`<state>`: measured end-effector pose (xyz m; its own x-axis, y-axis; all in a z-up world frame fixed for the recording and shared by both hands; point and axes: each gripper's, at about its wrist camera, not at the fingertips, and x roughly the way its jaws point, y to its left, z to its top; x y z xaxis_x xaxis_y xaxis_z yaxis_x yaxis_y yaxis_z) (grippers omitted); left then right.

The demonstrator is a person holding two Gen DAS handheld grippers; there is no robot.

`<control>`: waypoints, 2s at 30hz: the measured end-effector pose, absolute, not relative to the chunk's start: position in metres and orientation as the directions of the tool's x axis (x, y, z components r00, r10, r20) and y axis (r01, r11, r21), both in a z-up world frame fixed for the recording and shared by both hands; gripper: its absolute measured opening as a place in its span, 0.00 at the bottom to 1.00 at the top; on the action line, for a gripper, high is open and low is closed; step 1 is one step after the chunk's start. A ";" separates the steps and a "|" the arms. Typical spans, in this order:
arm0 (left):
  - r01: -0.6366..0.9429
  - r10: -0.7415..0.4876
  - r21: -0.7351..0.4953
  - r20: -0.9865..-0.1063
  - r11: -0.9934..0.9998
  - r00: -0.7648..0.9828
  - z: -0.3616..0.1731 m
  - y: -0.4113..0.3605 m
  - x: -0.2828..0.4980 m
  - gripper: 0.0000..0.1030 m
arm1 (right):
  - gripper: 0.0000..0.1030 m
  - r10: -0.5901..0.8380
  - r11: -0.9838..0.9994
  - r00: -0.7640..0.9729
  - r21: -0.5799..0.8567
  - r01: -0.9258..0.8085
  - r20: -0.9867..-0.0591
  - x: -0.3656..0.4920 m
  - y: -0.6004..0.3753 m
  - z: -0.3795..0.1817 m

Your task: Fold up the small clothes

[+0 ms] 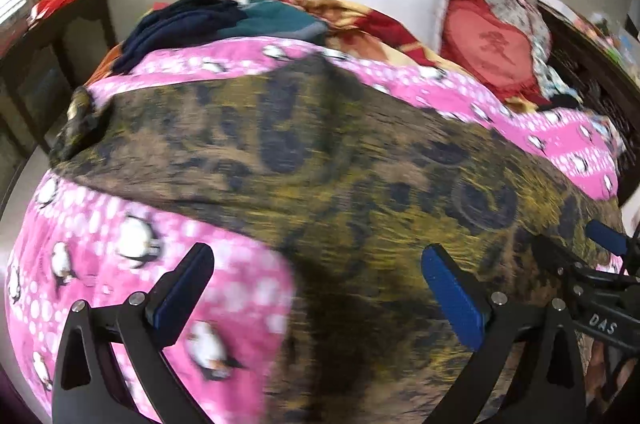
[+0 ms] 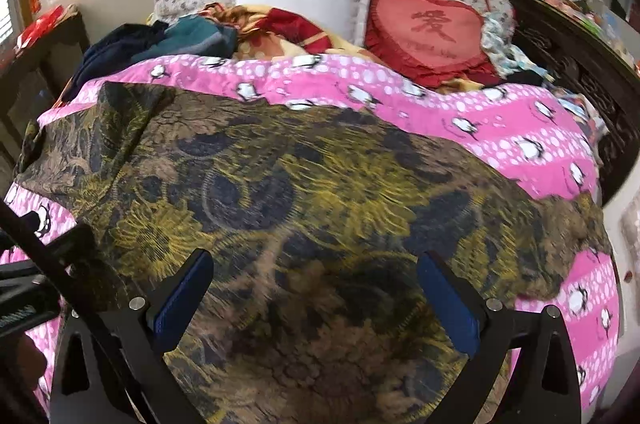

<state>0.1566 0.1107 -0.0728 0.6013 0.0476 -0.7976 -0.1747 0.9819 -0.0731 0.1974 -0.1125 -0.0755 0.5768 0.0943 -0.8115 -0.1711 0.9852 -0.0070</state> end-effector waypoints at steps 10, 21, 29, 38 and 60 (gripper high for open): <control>-0.530 0.196 -0.165 -0.806 0.832 0.559 -0.083 0.298 0.130 1.00 | 1.00 0.314 0.907 0.547 0.073 -0.416 -0.776 0.221 -0.020 -0.064; -0.706 0.214 -0.284 -0.823 0.649 0.527 -0.113 0.420 0.156 1.00 | 0.93 0.528 0.752 0.417 0.180 -0.633 -0.740 0.233 0.119 -0.072; -0.696 0.221 -0.325 -0.790 0.641 0.572 -0.125 0.443 0.185 0.44 | 0.91 0.507 0.734 0.402 0.137 -0.665 -0.763 0.226 0.147 -0.092; -0.573 0.231 -0.335 -0.678 0.748 0.698 -0.061 0.396 0.156 0.03 | 0.92 0.500 0.788 0.442 0.180 -0.589 -0.745 0.224 0.064 -0.076; 0.296 -0.365 -0.231 -0.736 0.927 0.571 -0.069 -0.036 0.226 0.43 | 0.94 0.132 0.991 0.606 0.095 -0.093 -0.784 0.210 -0.228 -0.062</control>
<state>0.2263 -0.0358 -0.0688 0.5708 -0.3650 -0.7355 0.2957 0.9270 -0.2307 0.2096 -0.2277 -0.0616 0.6062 0.1316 -0.7843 -0.0927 0.9912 0.0946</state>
